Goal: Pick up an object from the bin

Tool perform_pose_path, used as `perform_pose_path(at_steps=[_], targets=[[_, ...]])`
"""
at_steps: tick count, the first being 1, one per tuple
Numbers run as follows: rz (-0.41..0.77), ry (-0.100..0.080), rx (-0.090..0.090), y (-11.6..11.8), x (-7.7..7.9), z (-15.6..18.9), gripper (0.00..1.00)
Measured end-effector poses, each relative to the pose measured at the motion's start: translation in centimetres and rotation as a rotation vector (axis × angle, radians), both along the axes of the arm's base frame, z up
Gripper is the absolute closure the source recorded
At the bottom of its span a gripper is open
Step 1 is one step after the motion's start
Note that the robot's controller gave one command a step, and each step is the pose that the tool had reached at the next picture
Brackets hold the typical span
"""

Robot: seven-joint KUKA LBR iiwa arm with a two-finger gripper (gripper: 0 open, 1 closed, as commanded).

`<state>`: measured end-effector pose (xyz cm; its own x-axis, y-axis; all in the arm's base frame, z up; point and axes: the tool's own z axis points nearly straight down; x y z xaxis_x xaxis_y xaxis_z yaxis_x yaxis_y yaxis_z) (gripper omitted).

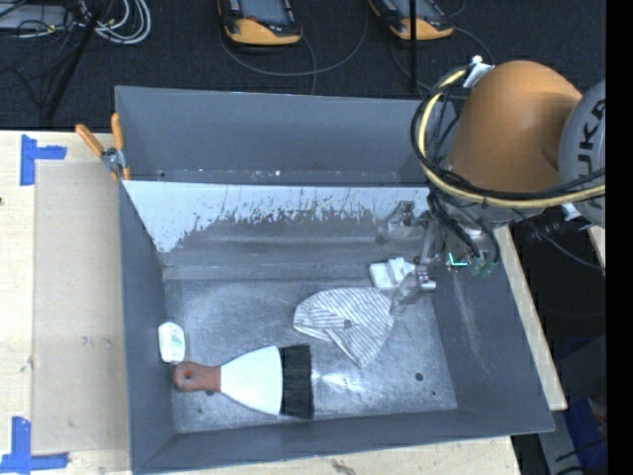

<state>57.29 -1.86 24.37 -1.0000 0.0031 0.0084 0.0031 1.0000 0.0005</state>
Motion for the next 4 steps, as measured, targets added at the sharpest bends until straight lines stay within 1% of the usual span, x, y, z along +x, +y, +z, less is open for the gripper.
perform_pose_path(at_steps=[1, 2, 3, 4], targets=[[0.0, -0.008, 0.0, 0.0, 0.1, 0.4, 0.0], [-0.036, -0.016, 0.0, 0.4, -0.5, -3.5, 0.0], [0.222, -0.007, -0.003, 4.6, 1.7, -16.5, 1.0], [0.221, -0.007, -0.003, 4.6, 1.7, -16.5, 1.0]])
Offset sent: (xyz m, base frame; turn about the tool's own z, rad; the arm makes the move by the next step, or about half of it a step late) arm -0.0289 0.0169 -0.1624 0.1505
